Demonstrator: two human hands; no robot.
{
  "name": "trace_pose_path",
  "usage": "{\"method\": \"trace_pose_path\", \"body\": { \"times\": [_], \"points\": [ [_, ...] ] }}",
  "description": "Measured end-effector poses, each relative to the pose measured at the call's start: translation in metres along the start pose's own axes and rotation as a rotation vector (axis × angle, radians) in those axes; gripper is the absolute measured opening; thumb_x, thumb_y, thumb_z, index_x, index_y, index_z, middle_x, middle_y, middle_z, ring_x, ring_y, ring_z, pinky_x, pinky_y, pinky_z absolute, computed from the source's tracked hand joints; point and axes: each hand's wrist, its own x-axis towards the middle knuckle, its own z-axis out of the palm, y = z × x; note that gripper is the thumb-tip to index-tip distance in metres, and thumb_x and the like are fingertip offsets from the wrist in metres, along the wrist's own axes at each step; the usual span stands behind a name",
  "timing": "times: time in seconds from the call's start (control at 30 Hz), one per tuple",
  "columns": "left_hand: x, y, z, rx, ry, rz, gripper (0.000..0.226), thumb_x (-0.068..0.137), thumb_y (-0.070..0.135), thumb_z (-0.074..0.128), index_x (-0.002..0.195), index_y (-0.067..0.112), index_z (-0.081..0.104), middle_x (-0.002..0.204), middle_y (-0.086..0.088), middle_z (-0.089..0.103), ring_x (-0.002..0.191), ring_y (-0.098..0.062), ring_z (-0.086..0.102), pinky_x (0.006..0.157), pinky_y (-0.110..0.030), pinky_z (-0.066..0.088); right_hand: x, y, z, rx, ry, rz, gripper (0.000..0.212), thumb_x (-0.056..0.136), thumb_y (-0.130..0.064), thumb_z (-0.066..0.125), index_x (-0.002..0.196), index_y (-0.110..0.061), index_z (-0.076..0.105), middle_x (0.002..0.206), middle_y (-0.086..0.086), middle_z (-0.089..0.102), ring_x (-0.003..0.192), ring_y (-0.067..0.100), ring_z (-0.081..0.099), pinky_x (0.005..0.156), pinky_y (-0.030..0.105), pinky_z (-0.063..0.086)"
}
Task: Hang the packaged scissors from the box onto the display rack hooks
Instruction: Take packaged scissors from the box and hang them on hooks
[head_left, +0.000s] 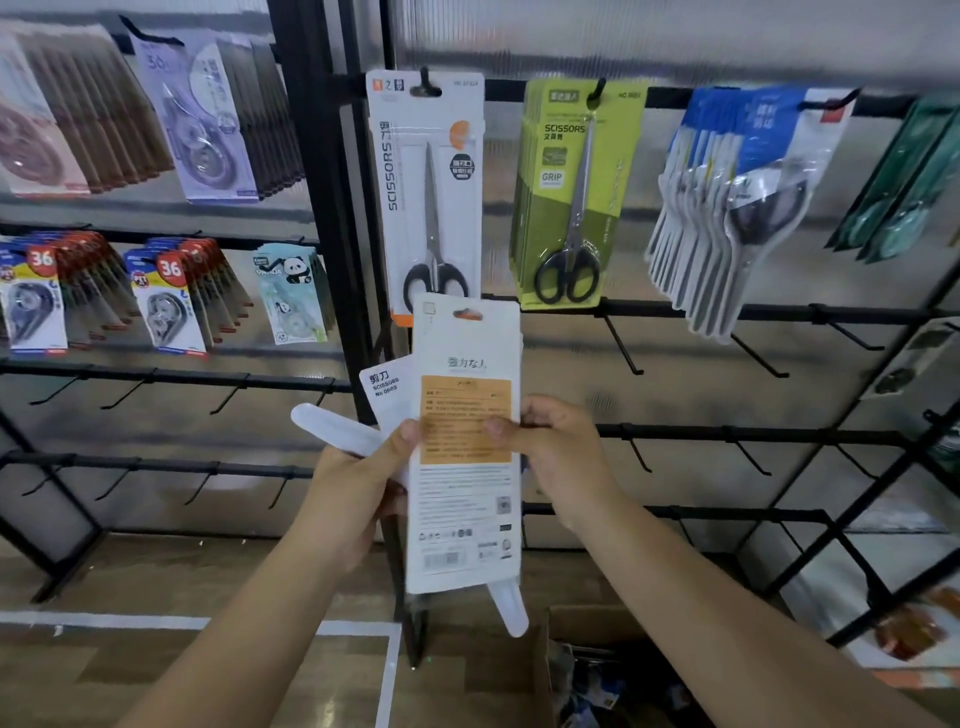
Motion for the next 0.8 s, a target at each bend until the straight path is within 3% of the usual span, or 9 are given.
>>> {"method": "trace_pose_path", "body": {
  "times": [0.13, 0.27, 0.33, 0.4, 0.47, 0.57, 0.63, 0.73, 0.8],
  "points": [
    [0.0, 0.001, 0.002, 0.08, -0.018, 0.027, 0.028, 0.075, 0.025, 0.063, 0.097, 0.007, 0.064, 0.087, -0.011, 0.074, 0.072, -0.022, 0.071, 0.049, -0.029, 0.055, -0.002, -0.001, -0.013, 0.128, 0.069, 0.051, 0.017, 0.086, 0.001, 0.06, 0.096, -0.009, 0.07, 0.097, 0.006, 0.073, 0.094, 0.022, 0.068, 0.087, 0.038, 0.053],
    [0.001, 0.004, 0.005, 0.07, 0.046, 0.068, 0.013, 0.083, 0.018, 0.062, 0.092, 0.008, 0.064, 0.082, -0.01, 0.074, 0.063, -0.02, 0.07, 0.044, -0.025, 0.052, 0.001, 0.001, -0.025, 0.351, 0.15, 0.072, 0.027, 0.094, 0.002, 0.046, 0.101, -0.014, 0.066, 0.094, 0.005, 0.071, 0.088, 0.023, 0.066, 0.078, 0.04, 0.054],
    [0.001, 0.006, 0.004, 0.073, 0.078, 0.077, 0.008, 0.087, 0.015, 0.06, 0.089, 0.01, 0.065, 0.076, -0.006, 0.074, 0.058, -0.017, 0.068, 0.043, -0.023, 0.051, 0.003, 0.0, -0.03, 0.508, 0.111, 0.085, 0.029, 0.098, -0.003, 0.039, 0.112, -0.017, 0.059, 0.091, 0.005, 0.069, 0.079, 0.019, 0.066, 0.063, 0.032, 0.055],
    [0.001, 0.008, 0.003, 0.077, 0.091, 0.083, 0.008, 0.087, 0.016, 0.06, 0.088, 0.01, 0.065, 0.072, -0.004, 0.074, 0.055, -0.016, 0.068, 0.042, -0.023, 0.05, 0.002, -0.005, -0.035, 0.701, 0.054, 0.156, 0.021, 0.101, -0.022, 0.038, 0.103, -0.018, 0.058, 0.068, 0.003, 0.068, 0.056, 0.014, 0.066, 0.046, 0.022, 0.05],
    [0.001, 0.008, 0.001, 0.085, 0.093, 0.086, 0.01, 0.086, 0.016, 0.06, 0.089, 0.008, 0.065, 0.072, -0.005, 0.074, 0.056, -0.017, 0.068, 0.041, -0.024, 0.05, 0.0, -0.011, -0.037, 0.801, 0.004, 0.23, 0.035, 0.097, -0.05, 0.036, 0.089, -0.021, 0.054, 0.054, 0.005, 0.062, 0.042, 0.016, 0.061, 0.039, 0.021, 0.047],
    [-0.001, 0.008, 0.0, 0.095, 0.079, 0.084, 0.012, 0.087, 0.015, 0.059, 0.093, 0.007, 0.065, 0.077, -0.007, 0.074, 0.059, -0.018, 0.069, 0.043, -0.024, 0.051, 0.0, -0.009, -0.044, 0.897, -0.068, 0.249, 0.058, 0.083, -0.075, 0.031, 0.097, -0.024, 0.056, 0.06, 0.009, 0.062, 0.044, 0.022, 0.061, 0.041, 0.027, 0.05],
    [-0.002, 0.008, 0.0, 0.1, 0.069, 0.079, 0.013, 0.087, 0.016, 0.059, 0.094, 0.007, 0.065, 0.078, -0.007, 0.075, 0.06, -0.018, 0.069, 0.043, -0.024, 0.051, 0.004, 0.0, -0.047, 0.922, -0.173, 0.241, 0.072, 0.07, -0.084, 0.039, 0.097, -0.021, 0.06, 0.067, 0.009, 0.06, 0.047, 0.021, 0.06, 0.045, 0.026, 0.051],
    [-0.003, 0.008, 0.003, 0.114, 0.063, 0.063, 0.014, 0.086, 0.016, 0.06, 0.094, 0.006, 0.066, 0.08, -0.009, 0.074, 0.059, -0.019, 0.069, 0.042, -0.024, 0.05, 0.023, 0.017, -0.036, 0.912, -0.375, 0.174, 0.066, 0.067, -0.063, 0.069, 0.103, -0.008, 0.064, 0.083, 0.01, 0.061, 0.066, 0.017, 0.06, 0.066, 0.027, 0.054],
    [-0.003, 0.007, 0.006, 0.146, 0.042, 0.065, 0.015, 0.087, 0.016, 0.061, 0.095, 0.004, 0.066, 0.081, -0.012, 0.074, 0.058, -0.019, 0.068, 0.042, -0.024, 0.049, 0.043, 0.038, -0.04, 0.949, -0.383, -0.06, 0.058, 0.088, -0.036, 0.061, 0.129, 0.003, 0.047, 0.105, 0.018, 0.061, 0.085, 0.02, 0.057, 0.087, 0.032, 0.05]
  ]
}}
